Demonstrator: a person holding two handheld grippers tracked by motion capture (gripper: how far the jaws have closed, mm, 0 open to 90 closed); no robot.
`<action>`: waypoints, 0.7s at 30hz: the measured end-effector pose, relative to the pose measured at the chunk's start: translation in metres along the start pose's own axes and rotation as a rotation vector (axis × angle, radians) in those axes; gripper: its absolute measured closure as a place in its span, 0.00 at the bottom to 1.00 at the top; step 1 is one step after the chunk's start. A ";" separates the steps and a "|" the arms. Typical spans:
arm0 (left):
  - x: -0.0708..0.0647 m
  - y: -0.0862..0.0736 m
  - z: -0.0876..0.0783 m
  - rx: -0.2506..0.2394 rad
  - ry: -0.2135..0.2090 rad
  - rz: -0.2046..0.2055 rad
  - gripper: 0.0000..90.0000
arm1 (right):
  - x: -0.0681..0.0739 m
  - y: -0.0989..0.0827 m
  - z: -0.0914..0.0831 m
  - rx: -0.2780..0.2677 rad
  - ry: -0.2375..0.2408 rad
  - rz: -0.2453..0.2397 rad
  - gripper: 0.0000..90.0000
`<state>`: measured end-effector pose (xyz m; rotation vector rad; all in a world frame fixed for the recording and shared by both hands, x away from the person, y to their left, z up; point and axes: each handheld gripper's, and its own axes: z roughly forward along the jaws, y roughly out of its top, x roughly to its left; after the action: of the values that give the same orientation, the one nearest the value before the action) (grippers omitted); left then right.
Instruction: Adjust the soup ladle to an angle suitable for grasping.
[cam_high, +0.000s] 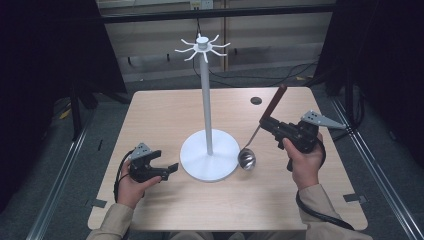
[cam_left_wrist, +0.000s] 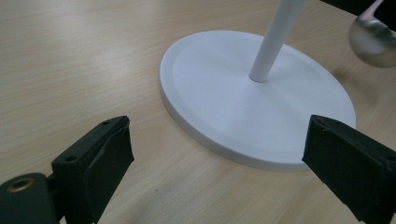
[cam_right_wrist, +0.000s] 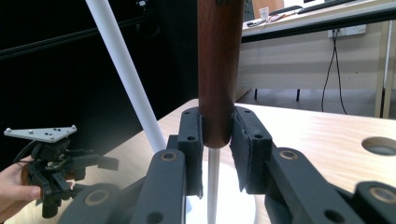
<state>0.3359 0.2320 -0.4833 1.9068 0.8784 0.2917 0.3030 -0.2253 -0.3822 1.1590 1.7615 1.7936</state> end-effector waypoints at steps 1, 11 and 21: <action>0.000 0.000 0.000 -0.001 -0.001 0.000 0.09 | 0.003 0.005 0.003 -0.001 0.008 -0.011 0.83; 0.001 0.000 0.000 -0.001 -0.002 -0.002 0.09 | 0.017 0.022 0.008 -0.031 0.015 -0.057 0.83; 0.001 0.000 0.000 -0.004 -0.003 -0.001 0.09 | 0.027 0.035 0.012 -0.048 0.024 -0.088 0.83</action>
<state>0.3364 0.2331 -0.4836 1.9030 0.8759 0.2895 0.3060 -0.2029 -0.3425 1.0295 1.7453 1.7943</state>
